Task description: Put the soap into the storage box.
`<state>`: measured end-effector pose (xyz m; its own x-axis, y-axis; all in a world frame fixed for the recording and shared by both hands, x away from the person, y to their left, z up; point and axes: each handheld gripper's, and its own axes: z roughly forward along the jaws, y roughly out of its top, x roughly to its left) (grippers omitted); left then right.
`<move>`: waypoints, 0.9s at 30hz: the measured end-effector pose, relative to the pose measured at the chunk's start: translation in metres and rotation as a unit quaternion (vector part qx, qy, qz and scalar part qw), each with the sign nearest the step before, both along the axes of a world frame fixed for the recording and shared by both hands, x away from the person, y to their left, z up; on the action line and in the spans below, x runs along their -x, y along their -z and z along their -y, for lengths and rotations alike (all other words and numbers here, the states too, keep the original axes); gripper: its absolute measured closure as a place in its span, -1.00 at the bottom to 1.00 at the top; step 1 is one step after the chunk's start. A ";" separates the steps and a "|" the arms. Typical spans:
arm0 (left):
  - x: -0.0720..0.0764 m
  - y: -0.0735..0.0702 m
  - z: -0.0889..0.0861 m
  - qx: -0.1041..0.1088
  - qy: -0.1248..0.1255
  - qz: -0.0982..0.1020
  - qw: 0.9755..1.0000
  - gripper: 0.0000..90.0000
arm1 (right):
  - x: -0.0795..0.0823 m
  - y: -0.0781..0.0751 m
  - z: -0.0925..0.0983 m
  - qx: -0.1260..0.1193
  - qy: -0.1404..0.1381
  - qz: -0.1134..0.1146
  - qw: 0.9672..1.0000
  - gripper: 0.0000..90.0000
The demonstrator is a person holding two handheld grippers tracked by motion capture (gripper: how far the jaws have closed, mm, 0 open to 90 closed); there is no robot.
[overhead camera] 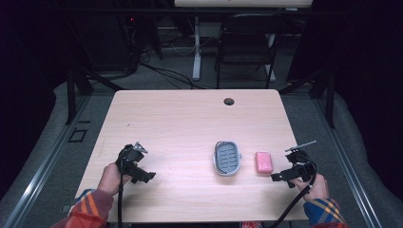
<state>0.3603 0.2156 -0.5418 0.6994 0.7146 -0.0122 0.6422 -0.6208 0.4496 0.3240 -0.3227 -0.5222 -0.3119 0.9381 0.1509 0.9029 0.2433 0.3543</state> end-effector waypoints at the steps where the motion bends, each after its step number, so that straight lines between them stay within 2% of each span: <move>1: 0.000 0.000 0.000 0.000 0.000 0.000 1.000 -1.00 | 0.000 0.000 0.000 0.000 -0.001 0.000 1.000 -1.00; 3: 0.000 0.000 0.000 0.001 0.000 0.000 1.000 -1.00 | 0.002 0.000 -0.002 0.001 0.009 0.008 1.000 -1.00; 4: 0.000 0.000 0.001 0.000 0.001 0.000 1.000 -1.00 | 0.001 -0.002 -0.001 0.004 0.000 0.001 1.000 -1.00; 10: -0.002 0.001 0.004 0.000 0.005 -0.001 1.000 -1.00 | 0.003 -0.002 -0.002 0.012 -0.002 0.000 1.000 -1.00; 15: -0.001 0.000 0.002 0.003 0.001 0.001 1.000 -1.00 | 0.004 -0.007 -0.003 0.011 -0.001 0.009 1.000 -1.00; 18: -0.001 0.000 0.001 0.001 0.001 0.002 1.000 -1.00 | 0.003 -0.008 -0.004 0.019 0.012 0.009 1.000 -1.00; 20: -0.001 0.000 0.002 0.002 0.001 0.002 1.000 -1.00 | 0.003 -0.009 -0.004 0.020 0.006 0.000 1.000 -1.00; 27: -0.002 0.001 0.002 -0.001 0.003 0.000 1.000 -1.00 | 0.001 -0.017 -0.008 0.019 0.007 0.001 1.000 -1.00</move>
